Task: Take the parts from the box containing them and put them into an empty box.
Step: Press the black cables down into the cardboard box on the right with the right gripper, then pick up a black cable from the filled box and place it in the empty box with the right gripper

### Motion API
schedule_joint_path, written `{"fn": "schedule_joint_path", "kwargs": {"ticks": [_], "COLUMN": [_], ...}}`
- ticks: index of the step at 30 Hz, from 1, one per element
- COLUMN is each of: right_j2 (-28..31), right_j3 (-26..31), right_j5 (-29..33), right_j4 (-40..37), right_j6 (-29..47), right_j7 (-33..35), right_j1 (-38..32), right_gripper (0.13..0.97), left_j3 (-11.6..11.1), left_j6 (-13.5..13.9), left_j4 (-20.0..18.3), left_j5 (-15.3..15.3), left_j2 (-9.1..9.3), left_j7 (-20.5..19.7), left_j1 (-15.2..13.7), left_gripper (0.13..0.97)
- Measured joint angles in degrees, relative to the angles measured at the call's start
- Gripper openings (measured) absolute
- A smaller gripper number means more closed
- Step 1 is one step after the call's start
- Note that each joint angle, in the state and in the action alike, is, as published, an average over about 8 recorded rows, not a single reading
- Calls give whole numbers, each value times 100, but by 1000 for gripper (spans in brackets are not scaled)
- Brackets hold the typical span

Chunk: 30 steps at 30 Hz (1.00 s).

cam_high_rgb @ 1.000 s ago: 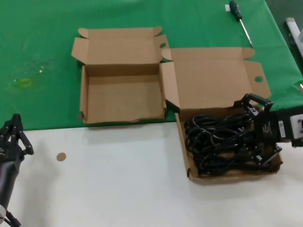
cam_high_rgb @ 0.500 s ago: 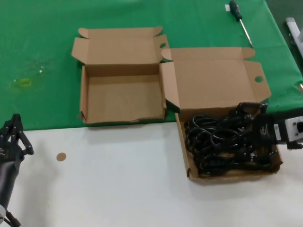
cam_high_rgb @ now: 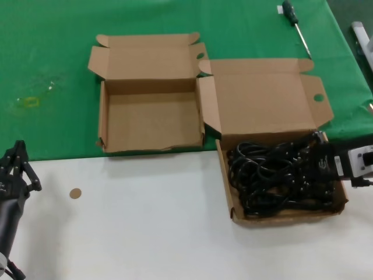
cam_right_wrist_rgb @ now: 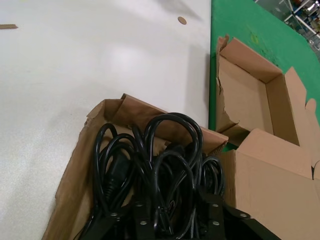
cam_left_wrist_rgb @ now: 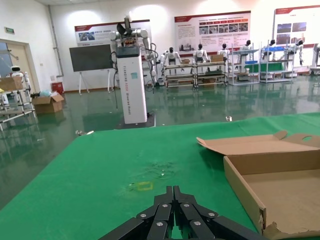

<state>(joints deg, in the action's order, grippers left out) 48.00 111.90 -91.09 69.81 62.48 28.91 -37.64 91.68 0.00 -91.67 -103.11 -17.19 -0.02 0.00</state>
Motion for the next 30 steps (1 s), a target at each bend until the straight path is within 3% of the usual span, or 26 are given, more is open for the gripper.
{"fn": "schedule_joint_path", "kwargs": {"ticks": [2, 6, 14, 23, 30], "right_j2": [10, 32, 87, 133, -10], "right_j3": [2, 0, -29, -46, 39], "right_j5": [6, 12, -2, -25, 48], "right_j4": [4, 17, 90, 185, 213], "right_j6": [10, 27, 67, 228, 405], "right_j7": [2, 2, -46, -229, -547], "right_j1": [3, 8, -5, -225, -710], "right_gripper": [369, 369, 226, 162, 161], "left_j3": [0, 0, 0, 0, 0], "left_j6": [0, 0, 0, 0, 0], "left_j4": [0, 0, 0, 0, 0], "left_j5": [0, 0, 0, 0, -1], "left_j2": [0, 0, 0, 0, 0], "left_j7": [0, 0, 0, 0, 0], "left_j1": [0, 0, 0, 0, 0], "left_gripper": [152, 152, 152, 152, 152]}}
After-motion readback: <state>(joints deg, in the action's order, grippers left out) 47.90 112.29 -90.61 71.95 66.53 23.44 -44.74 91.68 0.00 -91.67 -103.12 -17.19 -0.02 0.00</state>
